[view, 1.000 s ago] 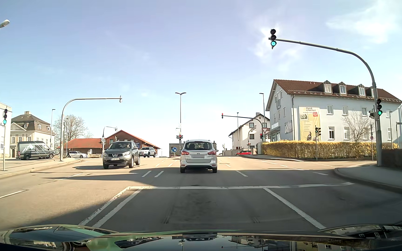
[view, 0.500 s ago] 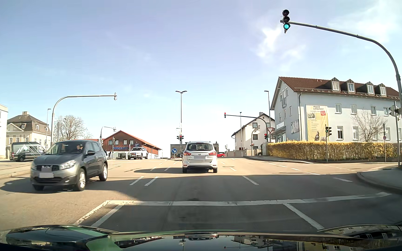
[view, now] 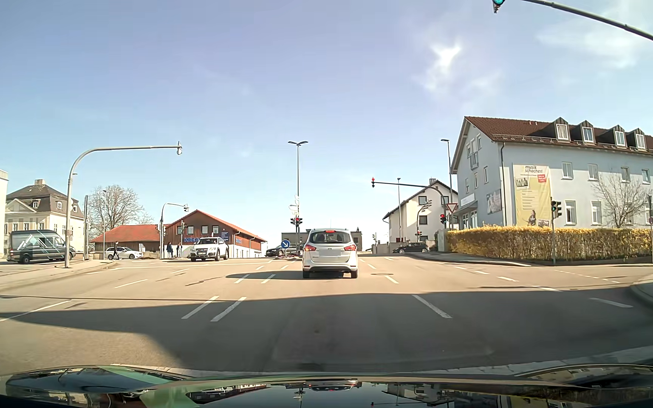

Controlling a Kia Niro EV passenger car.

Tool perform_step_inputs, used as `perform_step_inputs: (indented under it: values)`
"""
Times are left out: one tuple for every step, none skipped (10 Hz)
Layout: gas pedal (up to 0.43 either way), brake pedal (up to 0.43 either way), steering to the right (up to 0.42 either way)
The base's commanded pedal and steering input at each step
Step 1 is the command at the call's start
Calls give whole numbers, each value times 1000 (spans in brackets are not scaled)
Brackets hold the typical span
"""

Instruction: Follow the waypoints while adhering to traffic rules and regulations

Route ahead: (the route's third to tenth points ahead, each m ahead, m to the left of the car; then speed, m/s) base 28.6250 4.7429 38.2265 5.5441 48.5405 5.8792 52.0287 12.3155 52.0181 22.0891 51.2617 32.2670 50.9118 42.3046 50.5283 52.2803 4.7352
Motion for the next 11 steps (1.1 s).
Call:
perform_step_inputs:
  values:
    - [260,0,-23]
    - [248,0,-23]
    - [248,0,-23]
    - [248,0,-21]
    - [228,0,-18]
    - [220,0,-15]
    - [209,0,-14]
    - [189,0,-14]
    - [157,0,-14]
    - [138,0,-12]
    - [118,0,-10]
